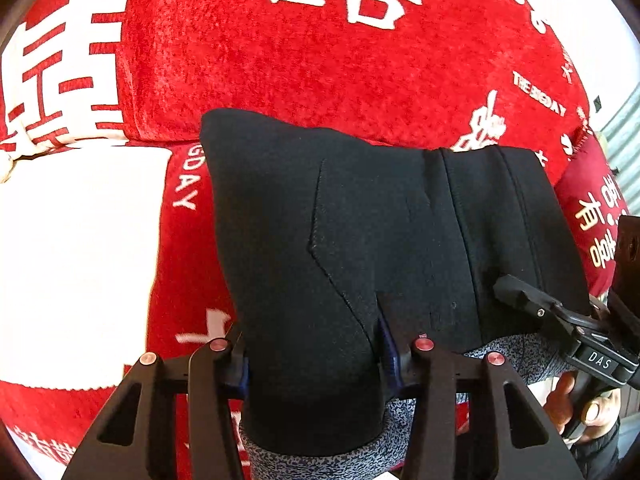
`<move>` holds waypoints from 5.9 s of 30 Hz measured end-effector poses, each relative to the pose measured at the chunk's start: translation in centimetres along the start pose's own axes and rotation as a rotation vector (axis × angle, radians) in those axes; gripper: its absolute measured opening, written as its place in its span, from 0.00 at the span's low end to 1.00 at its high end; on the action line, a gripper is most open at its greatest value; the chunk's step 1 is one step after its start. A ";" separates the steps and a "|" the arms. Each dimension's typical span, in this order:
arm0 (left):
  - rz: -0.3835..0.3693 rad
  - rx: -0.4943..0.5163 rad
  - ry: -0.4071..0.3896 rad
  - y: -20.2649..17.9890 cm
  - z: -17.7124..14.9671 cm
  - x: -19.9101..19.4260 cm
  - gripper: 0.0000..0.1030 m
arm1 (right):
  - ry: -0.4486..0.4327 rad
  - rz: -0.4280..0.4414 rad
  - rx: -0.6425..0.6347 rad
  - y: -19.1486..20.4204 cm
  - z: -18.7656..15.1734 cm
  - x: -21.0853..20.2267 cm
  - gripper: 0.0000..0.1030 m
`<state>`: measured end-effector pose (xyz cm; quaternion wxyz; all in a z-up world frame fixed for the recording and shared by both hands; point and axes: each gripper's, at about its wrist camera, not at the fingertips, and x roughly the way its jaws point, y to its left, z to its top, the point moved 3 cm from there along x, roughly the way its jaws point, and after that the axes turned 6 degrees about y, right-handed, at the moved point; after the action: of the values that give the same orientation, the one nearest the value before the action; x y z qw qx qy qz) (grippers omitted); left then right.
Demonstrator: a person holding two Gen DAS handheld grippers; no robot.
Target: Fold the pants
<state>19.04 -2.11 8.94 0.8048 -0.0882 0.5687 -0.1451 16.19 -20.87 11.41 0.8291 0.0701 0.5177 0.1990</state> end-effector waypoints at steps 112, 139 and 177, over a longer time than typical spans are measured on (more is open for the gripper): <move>0.323 0.340 0.171 0.0 2.2 10.1 1.00 | 0.434 -0.079 -0.662 -1.5 1.5 15.2 1.00; 0.277 0.099 0.143 1.8 -2.0 7.4 1.00 | 0.212 0.043 -0.385 -0.3 -4.0 5.8 1.00; 0.336 -0.159 -0.119 0.7 -5.3 -0.6 1.00 | 0.132 -0.406 0.087 -0.7 -5.5 2.4 1.00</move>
<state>13.97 -1.08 7.51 0.8405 -0.0637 0.5364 0.0421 12.41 -21.00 6.67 0.8128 -0.0130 0.5824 0.0098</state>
